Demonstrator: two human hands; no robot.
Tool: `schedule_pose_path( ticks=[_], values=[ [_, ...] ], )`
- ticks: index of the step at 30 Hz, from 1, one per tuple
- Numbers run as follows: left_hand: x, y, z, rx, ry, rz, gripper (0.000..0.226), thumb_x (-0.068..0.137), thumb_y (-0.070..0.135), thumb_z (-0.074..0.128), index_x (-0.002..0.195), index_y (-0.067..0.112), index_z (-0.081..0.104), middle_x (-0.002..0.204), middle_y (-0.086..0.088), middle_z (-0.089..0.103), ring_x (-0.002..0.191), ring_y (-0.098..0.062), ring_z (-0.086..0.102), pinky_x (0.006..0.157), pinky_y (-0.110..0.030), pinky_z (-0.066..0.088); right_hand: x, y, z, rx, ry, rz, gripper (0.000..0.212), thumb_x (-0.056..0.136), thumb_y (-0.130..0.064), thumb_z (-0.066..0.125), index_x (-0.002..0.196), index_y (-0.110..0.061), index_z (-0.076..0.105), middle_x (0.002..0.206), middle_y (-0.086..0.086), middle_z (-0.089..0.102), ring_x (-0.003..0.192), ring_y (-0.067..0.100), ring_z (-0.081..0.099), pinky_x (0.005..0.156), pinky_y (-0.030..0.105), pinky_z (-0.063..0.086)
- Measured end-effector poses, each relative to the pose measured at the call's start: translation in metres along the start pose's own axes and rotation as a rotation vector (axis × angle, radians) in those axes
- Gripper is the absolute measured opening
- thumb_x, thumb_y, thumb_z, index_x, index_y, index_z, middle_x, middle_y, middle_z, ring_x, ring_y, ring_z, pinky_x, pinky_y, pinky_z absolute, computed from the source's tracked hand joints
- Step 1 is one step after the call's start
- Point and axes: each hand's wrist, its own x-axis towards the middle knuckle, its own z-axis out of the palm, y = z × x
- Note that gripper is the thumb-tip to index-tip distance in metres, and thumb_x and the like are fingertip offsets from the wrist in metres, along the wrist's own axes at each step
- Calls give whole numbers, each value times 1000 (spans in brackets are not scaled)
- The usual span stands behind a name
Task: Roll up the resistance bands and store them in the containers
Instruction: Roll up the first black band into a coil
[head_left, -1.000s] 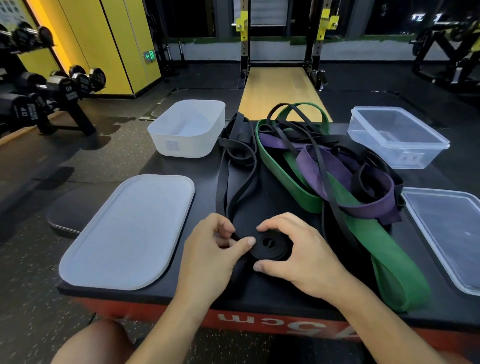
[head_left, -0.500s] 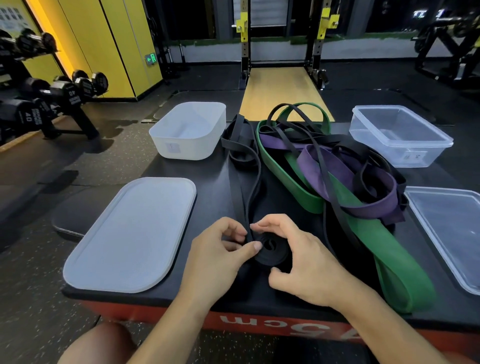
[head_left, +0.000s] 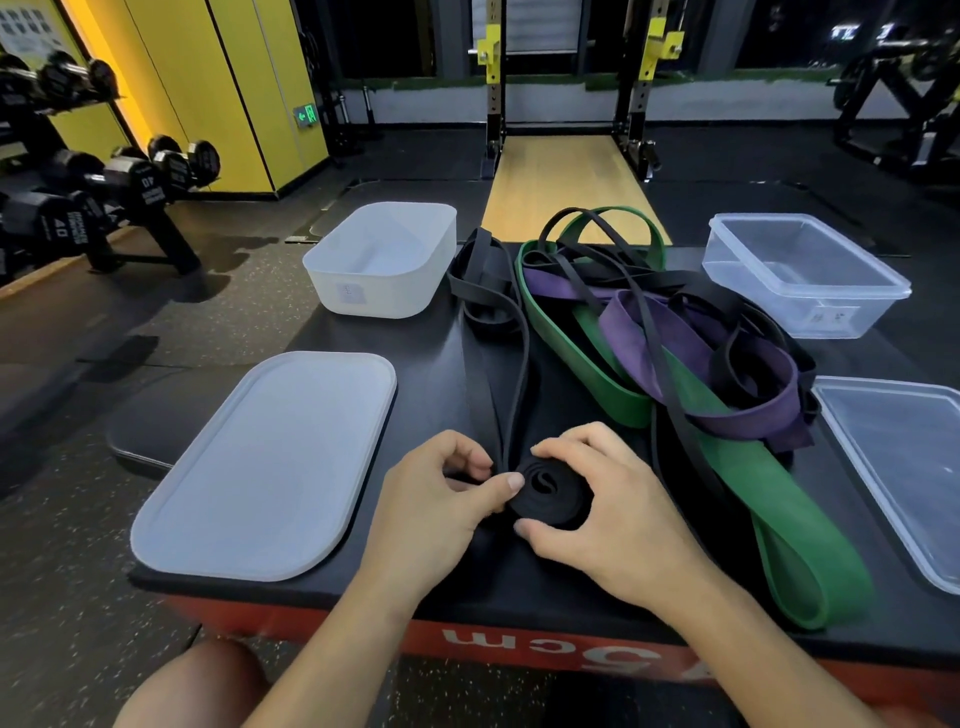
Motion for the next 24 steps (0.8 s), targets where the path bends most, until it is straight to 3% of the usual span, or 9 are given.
schedule_pose_path(
  ticks=[3,7,12,15,17,20,24],
  values=[
    [-1,2,-1,6,-3,5,25,79,35,89,86,24,68,83,6,75,73,-11,75,74,-33,62,0,0,-5,51,-29,-10,67,69,-42,83,131,-42,55,119,-26,53,114,-4,56,93,19,48],
    [-2,4,-1,31,-20,13,25,80,33,88,83,19,67,75,3,75,68,-9,73,67,-19,56,0,1,-11,163,-129,39,69,70,-25,80,124,-48,43,123,-25,60,122,-3,56,103,27,48],
    [1,5,-2,71,-60,17,25,82,35,86,80,18,68,72,3,75,66,-7,72,64,-15,52,1,-2,-11,198,-175,38,67,70,-19,70,125,-45,43,131,-26,60,129,-4,53,108,32,47],
    [3,5,-4,78,-87,14,25,82,33,87,81,16,68,72,1,75,66,-8,72,65,-16,53,-1,-4,-10,157,-194,34,77,71,-29,71,136,-51,35,137,-33,53,136,-6,43,113,30,40],
    [4,6,-4,74,-98,9,26,82,33,87,81,15,68,73,0,75,66,-9,72,65,-16,53,-2,-8,-6,45,-144,18,86,69,-51,76,143,-51,32,135,-35,46,133,-8,36,113,26,34],
    [4,6,-6,68,-103,1,25,82,33,87,80,17,68,73,0,75,67,-11,72,65,-17,53,1,-9,1,-162,-34,37,96,55,-86,67,136,-40,44,120,-26,39,118,0,41,105,28,33],
    [4,4,-5,45,-106,-1,24,85,34,84,80,17,68,73,0,75,69,-13,73,74,-28,59,4,-3,4,-116,-4,21,73,56,-84,65,114,-39,60,107,-26,42,104,-1,43,96,27,39]
  ],
)
